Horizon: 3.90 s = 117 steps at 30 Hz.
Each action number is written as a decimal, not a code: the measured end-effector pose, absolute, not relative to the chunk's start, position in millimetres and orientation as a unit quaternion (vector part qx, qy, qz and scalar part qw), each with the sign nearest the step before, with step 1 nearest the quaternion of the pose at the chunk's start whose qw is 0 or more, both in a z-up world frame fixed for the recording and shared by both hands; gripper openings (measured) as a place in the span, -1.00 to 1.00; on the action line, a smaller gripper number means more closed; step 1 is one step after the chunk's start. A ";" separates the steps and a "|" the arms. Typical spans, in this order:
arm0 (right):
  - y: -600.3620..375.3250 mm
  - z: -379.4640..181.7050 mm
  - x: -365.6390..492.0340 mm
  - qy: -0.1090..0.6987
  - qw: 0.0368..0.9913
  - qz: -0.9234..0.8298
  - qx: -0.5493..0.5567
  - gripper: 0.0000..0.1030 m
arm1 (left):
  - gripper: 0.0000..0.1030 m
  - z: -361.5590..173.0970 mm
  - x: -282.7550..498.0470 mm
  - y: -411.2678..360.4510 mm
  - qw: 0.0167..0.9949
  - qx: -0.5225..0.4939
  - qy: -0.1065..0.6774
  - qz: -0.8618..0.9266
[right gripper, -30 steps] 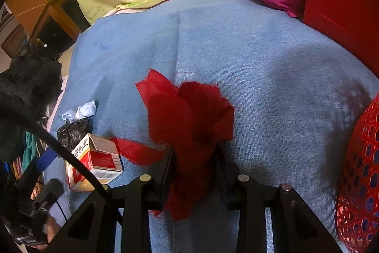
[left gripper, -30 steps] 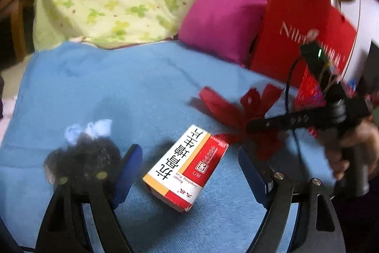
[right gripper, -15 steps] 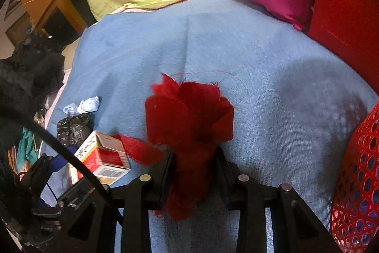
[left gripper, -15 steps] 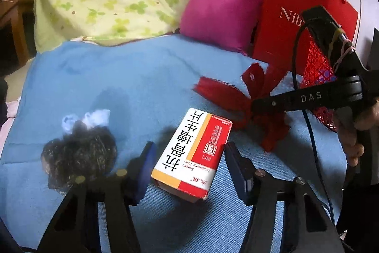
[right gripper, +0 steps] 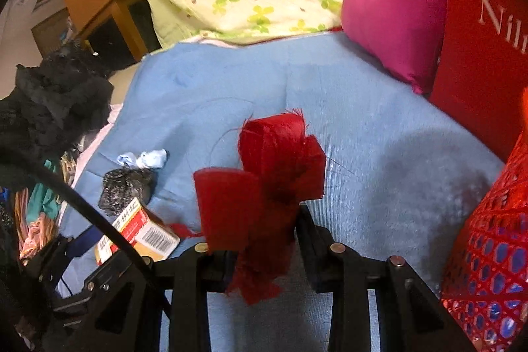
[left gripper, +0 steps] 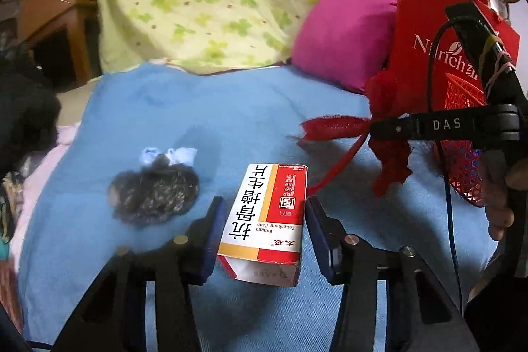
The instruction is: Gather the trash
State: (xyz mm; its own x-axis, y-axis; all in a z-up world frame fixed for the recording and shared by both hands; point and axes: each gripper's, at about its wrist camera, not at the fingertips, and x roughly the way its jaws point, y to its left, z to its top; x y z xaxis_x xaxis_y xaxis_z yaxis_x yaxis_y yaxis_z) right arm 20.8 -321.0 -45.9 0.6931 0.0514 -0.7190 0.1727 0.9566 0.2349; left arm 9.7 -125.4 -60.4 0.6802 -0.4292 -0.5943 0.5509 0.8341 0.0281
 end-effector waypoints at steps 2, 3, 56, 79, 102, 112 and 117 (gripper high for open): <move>-319.5 -39.9 16.1 0.378 0.914 -0.031 0.141 -0.33 | -0.01 -52.9 1.3 -122.4 0.915 0.104 0.295 -0.256; -318.9 -37.4 14.7 0.373 0.917 -0.030 0.140 -0.33 | -0.01 -48.3 -0.6 -122.6 0.916 0.103 0.295 -0.253; -317.5 46.5 -96.0 0.166 0.983 -0.048 0.067 -0.33 | 0.35 -59.5 -14.1 -63.8 0.905 0.018 0.376 -0.197; -342.1 57.4 -123.2 0.115 0.987 -0.056 0.094 -0.33 | -0.08 4.4 -29.1 -149.6 0.922 0.103 0.302 -0.218; -446.3 63.7 -201.7 0.052 0.971 -0.163 0.167 -0.32 | -0.08 91.1 -85.7 -305.6 0.883 0.092 0.203 -0.413; -504.4 47.1 -222.8 0.069 0.946 -0.205 0.240 -0.27 | 0.36 74.5 -91.8 -363.4 0.859 0.092 0.224 -0.451; -514.3 44.0 -229.0 0.051 0.938 -0.201 0.278 0.50 | 0.37 64.2 -86.8 -349.1 0.861 0.085 0.237 -0.441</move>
